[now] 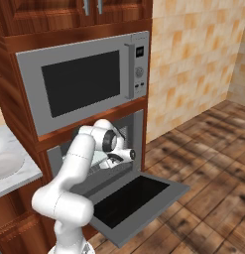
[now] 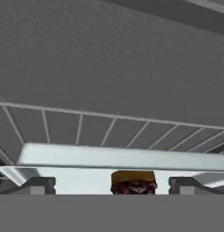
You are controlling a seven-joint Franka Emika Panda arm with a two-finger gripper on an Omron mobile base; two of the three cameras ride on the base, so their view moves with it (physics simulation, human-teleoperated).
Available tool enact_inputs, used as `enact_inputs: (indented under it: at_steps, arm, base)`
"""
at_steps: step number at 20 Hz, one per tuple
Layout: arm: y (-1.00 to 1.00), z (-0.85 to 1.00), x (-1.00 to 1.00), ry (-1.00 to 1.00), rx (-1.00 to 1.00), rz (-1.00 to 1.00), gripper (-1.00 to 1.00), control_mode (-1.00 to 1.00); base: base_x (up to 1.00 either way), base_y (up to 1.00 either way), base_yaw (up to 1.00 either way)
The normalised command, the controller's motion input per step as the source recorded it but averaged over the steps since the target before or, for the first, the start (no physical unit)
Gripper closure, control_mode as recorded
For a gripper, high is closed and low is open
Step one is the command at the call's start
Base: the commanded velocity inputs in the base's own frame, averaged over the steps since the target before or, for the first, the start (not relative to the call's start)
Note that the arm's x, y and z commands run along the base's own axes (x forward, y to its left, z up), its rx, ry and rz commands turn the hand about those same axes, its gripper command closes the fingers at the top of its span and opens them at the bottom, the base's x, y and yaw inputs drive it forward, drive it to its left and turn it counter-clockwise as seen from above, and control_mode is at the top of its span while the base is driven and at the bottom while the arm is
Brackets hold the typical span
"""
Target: Take the baked cake out of the oven and place it on the plate for cooling. Then close the oven door.
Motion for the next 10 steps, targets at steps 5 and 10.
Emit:
enact_inputs:
  at_steps: [5,10]
  arm:
    - [0.14,-0.61,0.10,0.04,0.01,-0.11,-1.00,-1.00]
    - [0.30,-0.77,0.14,0.00,0.00,-0.11,-1.00,-1.00]
  base:
    - [0.00,0.00,0.00]
    - [0.00,0.00,0.00]
